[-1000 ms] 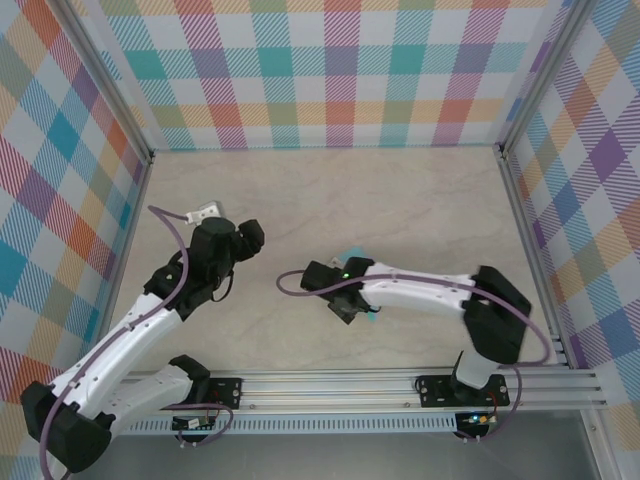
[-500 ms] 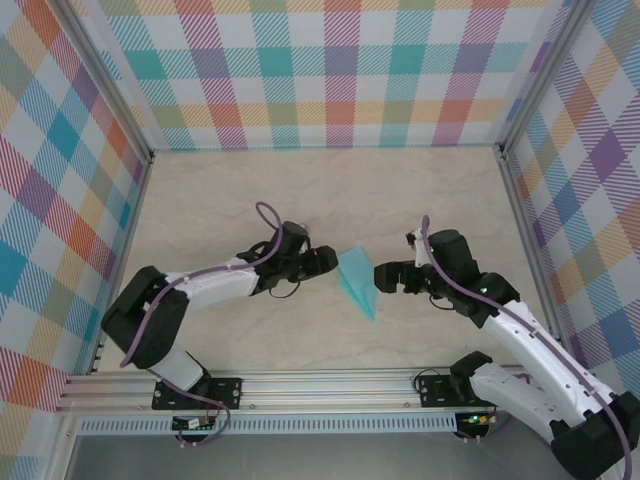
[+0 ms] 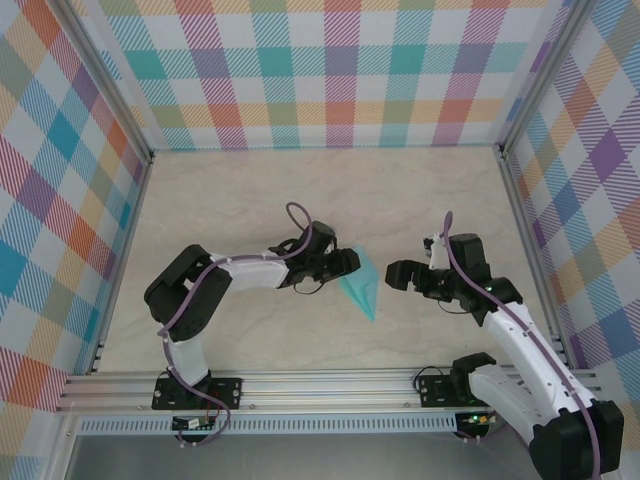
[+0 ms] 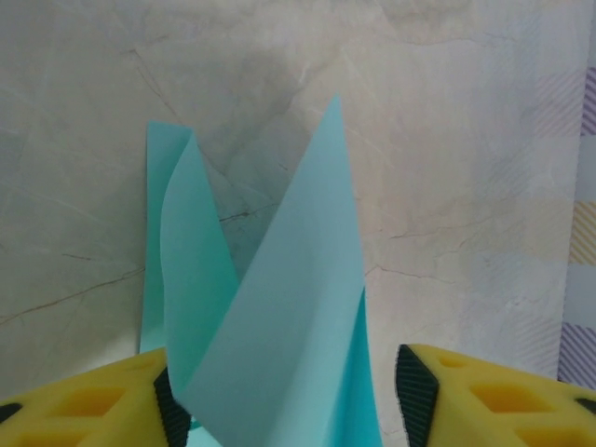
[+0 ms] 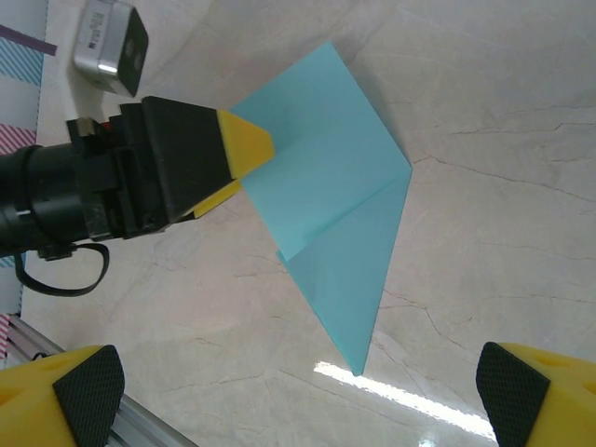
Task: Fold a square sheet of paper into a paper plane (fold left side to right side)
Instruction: Fold the wing for the fifth time at the center of the table.
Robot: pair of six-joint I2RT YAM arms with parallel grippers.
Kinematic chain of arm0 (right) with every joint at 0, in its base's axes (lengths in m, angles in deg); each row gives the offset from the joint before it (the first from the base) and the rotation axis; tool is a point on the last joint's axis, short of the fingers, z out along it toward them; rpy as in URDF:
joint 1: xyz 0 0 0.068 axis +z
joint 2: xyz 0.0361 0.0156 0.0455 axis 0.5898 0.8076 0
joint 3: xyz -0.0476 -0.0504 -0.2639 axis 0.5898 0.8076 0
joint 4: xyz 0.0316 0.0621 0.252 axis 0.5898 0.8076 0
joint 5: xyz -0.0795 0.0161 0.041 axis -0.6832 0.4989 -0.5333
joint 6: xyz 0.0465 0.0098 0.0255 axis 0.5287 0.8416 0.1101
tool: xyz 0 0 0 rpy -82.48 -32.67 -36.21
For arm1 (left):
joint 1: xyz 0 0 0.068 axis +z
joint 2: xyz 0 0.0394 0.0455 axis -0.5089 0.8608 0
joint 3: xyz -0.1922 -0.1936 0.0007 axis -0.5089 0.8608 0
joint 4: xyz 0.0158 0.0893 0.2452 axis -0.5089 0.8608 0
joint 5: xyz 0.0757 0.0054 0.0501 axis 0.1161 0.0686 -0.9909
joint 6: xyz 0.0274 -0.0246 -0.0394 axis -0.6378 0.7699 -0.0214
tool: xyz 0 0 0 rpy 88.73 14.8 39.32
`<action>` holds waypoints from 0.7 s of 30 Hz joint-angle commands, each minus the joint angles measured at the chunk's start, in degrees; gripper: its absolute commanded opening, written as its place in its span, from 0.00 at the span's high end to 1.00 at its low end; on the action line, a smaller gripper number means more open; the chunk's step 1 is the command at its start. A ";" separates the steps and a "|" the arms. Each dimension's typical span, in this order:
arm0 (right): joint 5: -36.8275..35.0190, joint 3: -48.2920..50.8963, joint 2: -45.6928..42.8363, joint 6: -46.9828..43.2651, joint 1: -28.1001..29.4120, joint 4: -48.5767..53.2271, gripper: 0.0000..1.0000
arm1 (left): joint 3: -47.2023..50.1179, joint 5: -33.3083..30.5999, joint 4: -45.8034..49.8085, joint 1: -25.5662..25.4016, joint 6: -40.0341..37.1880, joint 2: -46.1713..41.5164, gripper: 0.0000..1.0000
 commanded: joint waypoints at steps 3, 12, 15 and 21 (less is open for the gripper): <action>3.57 1.30 1.01 -0.26 -1.54 -1.54 0.00 | -2.05 0.43 -0.07 -1.05 0.81 2.10 0.59; 20.85 3.92 8.74 -2.50 -7.73 -10.96 0.00 | 6.89 4.81 -14.41 2.28 -5.77 -0.65 0.96; 21.73 3.28 12.48 -5.61 -7.73 -11.80 0.01 | 8.17 8.94 -15.43 3.35 -10.57 -1.43 1.00; 26.39 1.59 20.70 -9.94 -7.48 -14.96 0.06 | 13.29 16.09 -22.77 5.25 -15.79 -3.54 1.00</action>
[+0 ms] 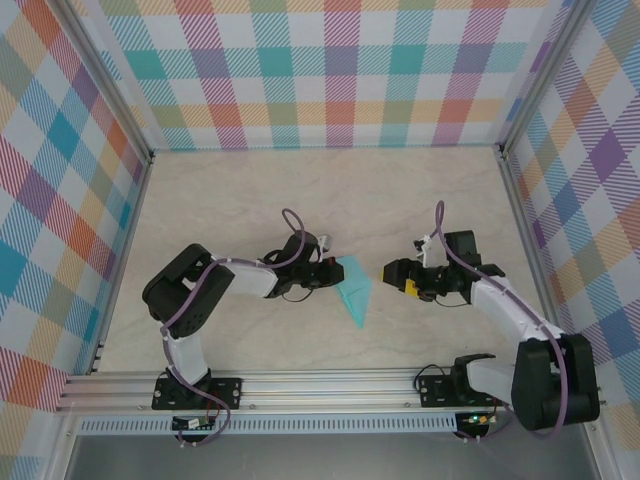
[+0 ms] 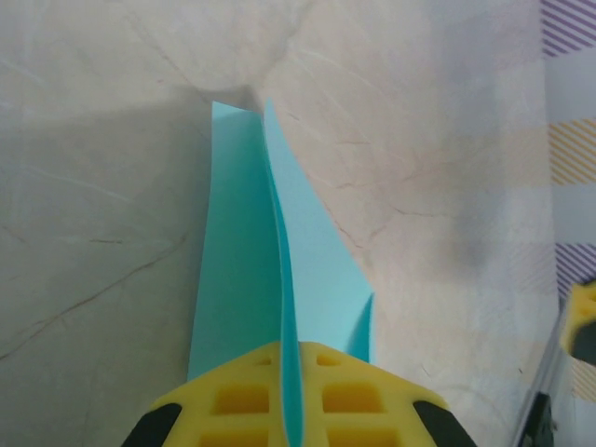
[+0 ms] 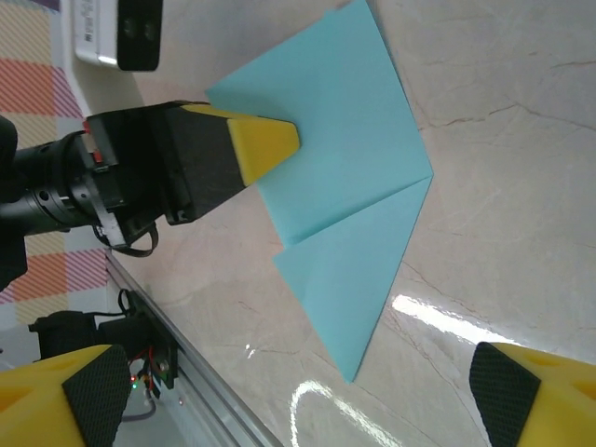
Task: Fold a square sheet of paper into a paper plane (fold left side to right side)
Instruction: Fold the wing for the fifth time at the center of the table.
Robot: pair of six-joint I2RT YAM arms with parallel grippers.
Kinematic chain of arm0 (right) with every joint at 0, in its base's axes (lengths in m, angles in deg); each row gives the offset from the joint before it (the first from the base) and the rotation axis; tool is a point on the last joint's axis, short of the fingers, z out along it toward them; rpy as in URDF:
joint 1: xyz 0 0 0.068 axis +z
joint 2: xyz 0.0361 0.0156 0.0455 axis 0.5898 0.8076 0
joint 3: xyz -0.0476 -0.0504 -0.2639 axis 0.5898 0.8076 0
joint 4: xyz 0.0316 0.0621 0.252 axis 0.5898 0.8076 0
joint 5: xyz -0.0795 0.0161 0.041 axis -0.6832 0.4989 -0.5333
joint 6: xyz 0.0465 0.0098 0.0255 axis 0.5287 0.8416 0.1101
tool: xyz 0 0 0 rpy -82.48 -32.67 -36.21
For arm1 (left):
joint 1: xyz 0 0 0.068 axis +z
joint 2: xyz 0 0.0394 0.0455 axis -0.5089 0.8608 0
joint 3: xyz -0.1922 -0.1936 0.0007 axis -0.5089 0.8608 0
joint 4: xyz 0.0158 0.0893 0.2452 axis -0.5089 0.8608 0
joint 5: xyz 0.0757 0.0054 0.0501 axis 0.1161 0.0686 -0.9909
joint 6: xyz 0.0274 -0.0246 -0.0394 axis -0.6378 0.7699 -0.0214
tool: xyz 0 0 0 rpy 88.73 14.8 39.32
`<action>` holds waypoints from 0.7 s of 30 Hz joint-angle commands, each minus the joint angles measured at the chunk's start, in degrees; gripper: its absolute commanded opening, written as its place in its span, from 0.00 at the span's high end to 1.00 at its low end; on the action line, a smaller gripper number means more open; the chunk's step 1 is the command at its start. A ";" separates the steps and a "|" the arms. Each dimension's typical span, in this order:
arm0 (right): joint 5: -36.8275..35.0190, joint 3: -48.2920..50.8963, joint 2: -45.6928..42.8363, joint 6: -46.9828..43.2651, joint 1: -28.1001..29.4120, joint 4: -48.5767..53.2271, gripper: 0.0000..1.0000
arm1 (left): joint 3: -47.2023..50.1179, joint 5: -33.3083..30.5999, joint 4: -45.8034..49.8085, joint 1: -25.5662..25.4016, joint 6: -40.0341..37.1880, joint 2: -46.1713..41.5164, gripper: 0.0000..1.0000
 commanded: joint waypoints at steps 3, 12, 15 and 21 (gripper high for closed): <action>7.29 -2.33 6.50 -4.76 0.68 -7.44 0.10 | 3.64 7.87 -8.66 1.22 -6.77 -4.11 1.00; 13.42 -7.88 21.63 -8.63 2.50 -12.81 0.19 | 5.94 12.44 -10.00 1.31 -10.63 -7.23 1.00; 15.13 -8.54 25.59 -8.10 2.92 -16.80 0.23 | 6.27 12.96 -9.95 1.32 -11.14 -7.71 1.00; 19.23 -8.80 31.21 -8.23 4.95 -21.87 0.34 | 5.94 13.87 -9.60 1.45 -11.59 -7.59 1.00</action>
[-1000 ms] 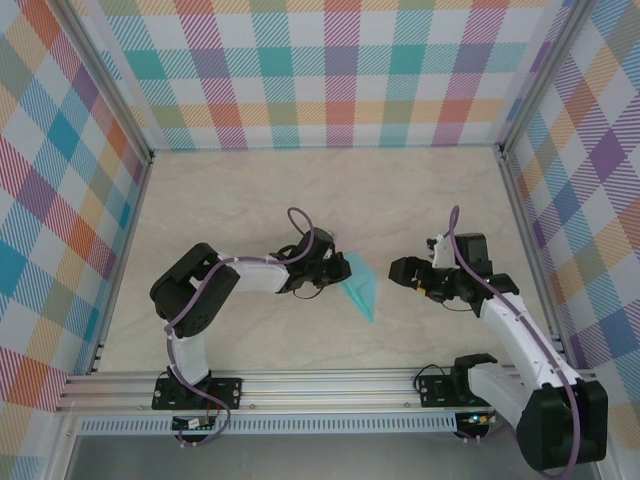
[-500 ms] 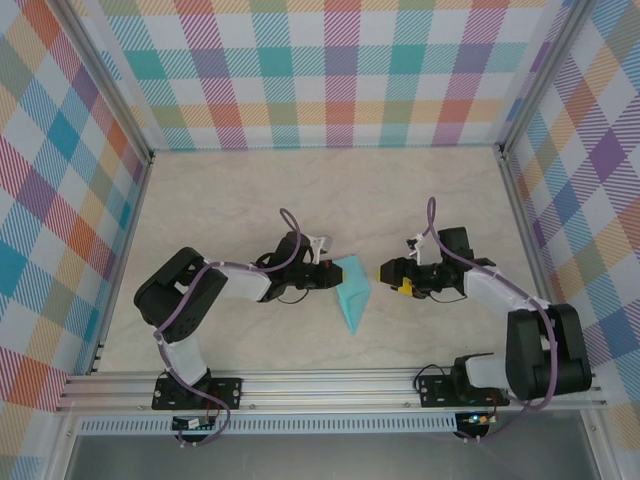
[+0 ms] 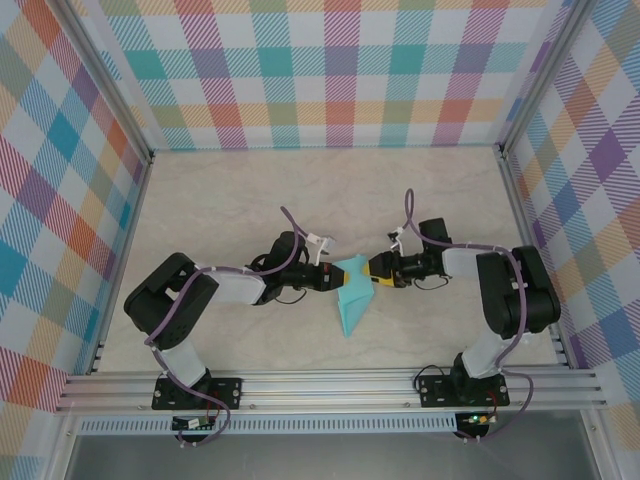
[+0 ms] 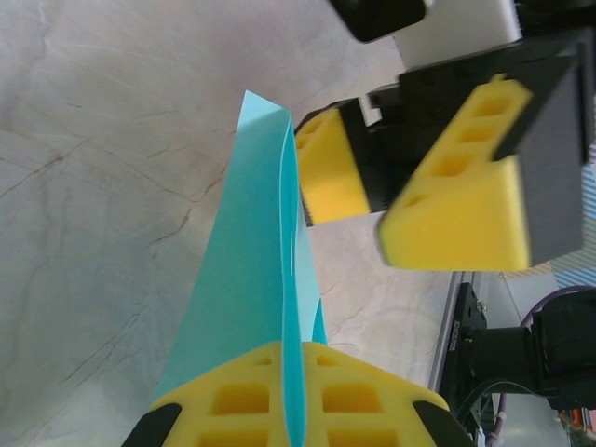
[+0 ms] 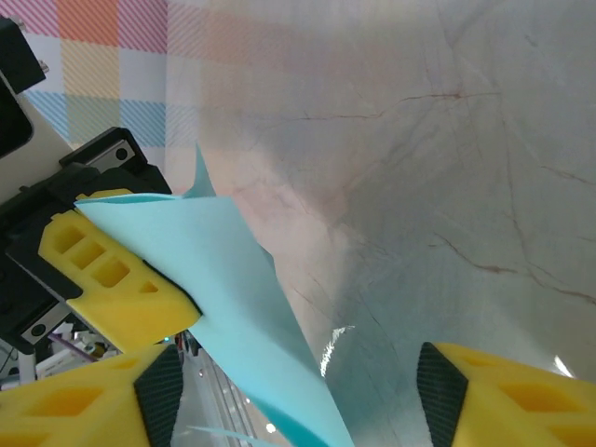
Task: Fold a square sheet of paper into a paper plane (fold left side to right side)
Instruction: Fold the wing for the fifth time at the center of the table.
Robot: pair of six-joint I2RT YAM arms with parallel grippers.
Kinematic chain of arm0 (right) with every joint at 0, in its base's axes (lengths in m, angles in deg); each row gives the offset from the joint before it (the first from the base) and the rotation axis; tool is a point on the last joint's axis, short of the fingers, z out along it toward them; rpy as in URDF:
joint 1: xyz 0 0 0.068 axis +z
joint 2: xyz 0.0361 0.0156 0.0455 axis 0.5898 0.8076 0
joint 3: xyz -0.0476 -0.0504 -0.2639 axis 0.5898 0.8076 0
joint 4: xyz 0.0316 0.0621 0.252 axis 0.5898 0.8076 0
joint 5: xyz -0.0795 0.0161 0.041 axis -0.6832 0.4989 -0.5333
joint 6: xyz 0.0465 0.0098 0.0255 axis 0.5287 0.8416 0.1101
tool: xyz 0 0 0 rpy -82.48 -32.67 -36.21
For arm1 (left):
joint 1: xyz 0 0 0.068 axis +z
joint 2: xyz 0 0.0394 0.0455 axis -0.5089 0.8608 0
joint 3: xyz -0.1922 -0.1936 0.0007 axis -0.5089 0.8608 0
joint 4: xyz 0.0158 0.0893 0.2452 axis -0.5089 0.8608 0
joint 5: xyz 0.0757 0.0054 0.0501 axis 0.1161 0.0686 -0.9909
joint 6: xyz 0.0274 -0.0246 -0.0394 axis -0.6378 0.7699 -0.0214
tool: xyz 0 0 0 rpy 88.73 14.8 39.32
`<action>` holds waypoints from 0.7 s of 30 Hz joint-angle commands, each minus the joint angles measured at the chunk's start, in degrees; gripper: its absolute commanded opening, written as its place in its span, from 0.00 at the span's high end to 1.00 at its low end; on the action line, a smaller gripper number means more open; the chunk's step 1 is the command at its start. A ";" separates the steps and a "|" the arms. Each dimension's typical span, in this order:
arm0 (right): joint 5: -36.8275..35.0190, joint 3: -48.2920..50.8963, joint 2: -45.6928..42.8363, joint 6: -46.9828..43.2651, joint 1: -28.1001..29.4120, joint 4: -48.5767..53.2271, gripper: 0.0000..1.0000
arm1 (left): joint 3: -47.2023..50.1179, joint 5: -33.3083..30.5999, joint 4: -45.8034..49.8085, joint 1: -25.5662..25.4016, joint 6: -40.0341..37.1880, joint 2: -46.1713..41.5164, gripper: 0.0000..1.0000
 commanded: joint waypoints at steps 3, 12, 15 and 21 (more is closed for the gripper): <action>6.25 -0.59 2.67 -2.81 1.57 -5.71 0.42 | 0.35 1.70 -0.93 0.64 -2.18 -1.25 1.00; 4.80 -0.25 3.23 -2.29 1.66 -5.29 0.61 | 0.02 -0.05 0.21 1.00 -2.26 0.38 1.00; 3.47 -0.15 2.72 -2.07 1.66 -4.67 0.65 | 0.12 -0.80 0.04 1.24 -1.92 1.13 1.00; 1.21 -0.39 1.39 -3.62 1.78 -1.33 0.77 | -0.25 -1.04 -0.08 1.52 -1.33 2.74 1.00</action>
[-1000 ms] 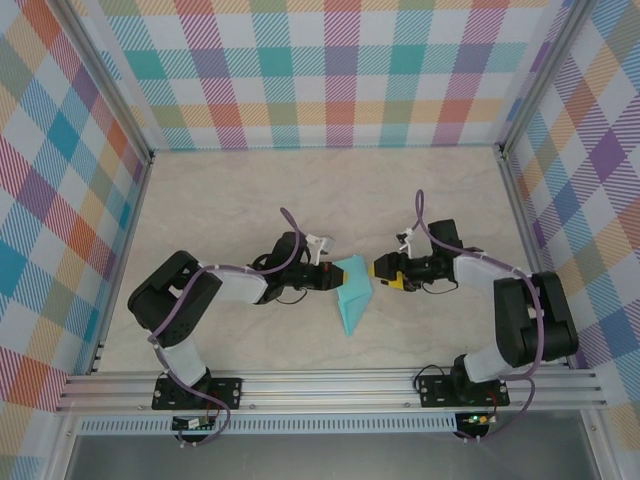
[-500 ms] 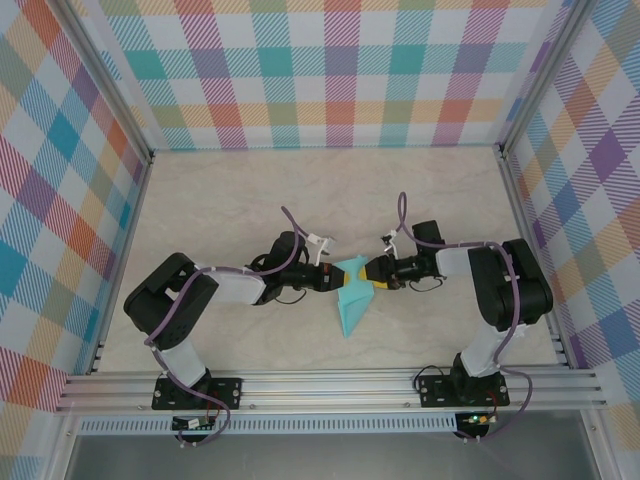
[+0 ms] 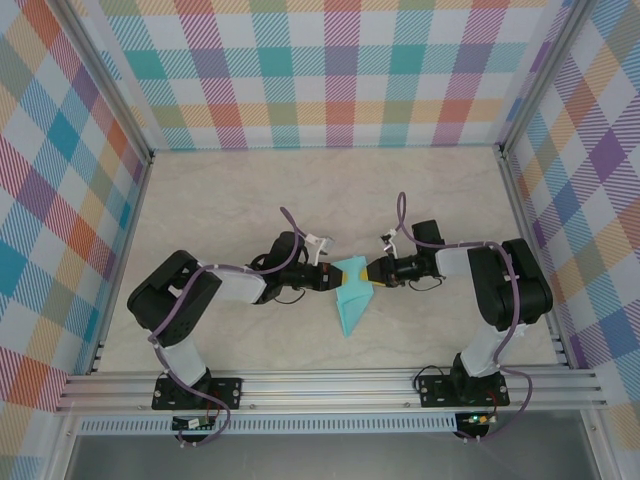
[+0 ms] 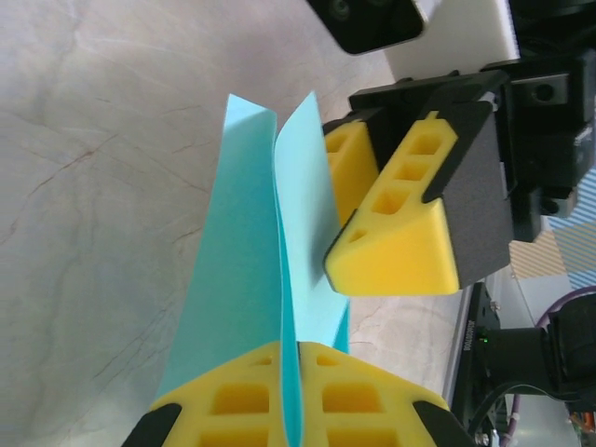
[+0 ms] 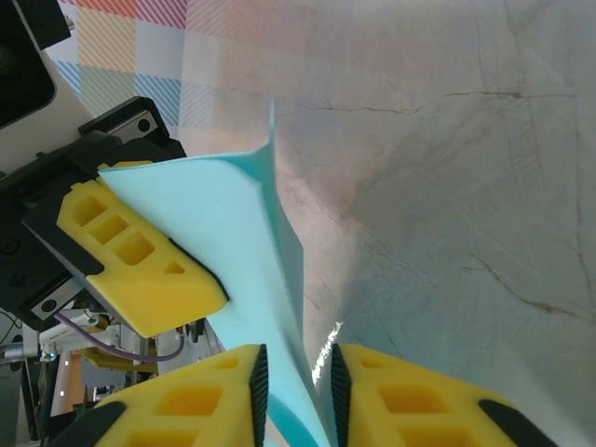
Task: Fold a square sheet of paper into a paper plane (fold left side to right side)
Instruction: Fold the wing for the fifth time at the center of the table.
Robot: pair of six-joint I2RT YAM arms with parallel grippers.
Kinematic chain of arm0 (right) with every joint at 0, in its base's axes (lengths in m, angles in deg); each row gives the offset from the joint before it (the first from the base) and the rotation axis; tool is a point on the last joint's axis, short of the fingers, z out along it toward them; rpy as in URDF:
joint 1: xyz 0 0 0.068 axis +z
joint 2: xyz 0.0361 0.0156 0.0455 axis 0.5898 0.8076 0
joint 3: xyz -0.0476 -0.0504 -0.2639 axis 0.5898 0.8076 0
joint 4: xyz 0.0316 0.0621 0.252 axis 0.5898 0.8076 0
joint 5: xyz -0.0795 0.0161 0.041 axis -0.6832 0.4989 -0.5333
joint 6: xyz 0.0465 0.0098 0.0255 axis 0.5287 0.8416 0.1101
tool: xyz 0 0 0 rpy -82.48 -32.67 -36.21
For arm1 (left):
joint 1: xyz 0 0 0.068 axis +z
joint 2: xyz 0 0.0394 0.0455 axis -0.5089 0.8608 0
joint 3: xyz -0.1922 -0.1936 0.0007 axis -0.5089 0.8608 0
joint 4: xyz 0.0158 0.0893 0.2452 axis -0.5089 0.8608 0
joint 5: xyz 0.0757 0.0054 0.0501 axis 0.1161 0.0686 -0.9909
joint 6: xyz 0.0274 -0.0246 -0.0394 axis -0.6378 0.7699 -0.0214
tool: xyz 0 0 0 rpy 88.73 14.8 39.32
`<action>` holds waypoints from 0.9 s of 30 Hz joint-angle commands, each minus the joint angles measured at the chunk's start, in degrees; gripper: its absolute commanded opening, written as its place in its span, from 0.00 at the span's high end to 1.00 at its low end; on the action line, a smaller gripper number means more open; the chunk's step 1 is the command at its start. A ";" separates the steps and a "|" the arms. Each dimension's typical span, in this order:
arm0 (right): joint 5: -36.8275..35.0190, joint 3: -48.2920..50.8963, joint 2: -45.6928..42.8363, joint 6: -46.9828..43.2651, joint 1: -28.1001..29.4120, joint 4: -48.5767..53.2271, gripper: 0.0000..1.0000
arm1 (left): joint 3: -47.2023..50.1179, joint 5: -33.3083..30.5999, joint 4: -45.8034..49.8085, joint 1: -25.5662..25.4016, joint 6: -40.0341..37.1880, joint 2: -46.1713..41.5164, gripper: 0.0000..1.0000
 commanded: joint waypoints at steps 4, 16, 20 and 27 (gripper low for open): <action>-1.99 -0.42 -1.68 -2.86 0.28 3.81 0.84 | -0.77 -0.90 0.25 0.74 -0.59 1.90 0.91; -11.11 -2.17 -3.85 3.20 4.06 8.88 0.91 | -0.11 -21.34 20.00 1.07 -5.37 -14.47 0.35; -14.48 -3.26 -5.31 6.15 5.44 11.37 0.91 | -0.21 -28.74 30.60 -2.32 -9.07 -24.18 0.37; -19.80 -5.54 -6.62 12.68 8.30 15.63 0.90 | -0.63 -39.89 41.70 -19.32 -7.40 -29.96 0.42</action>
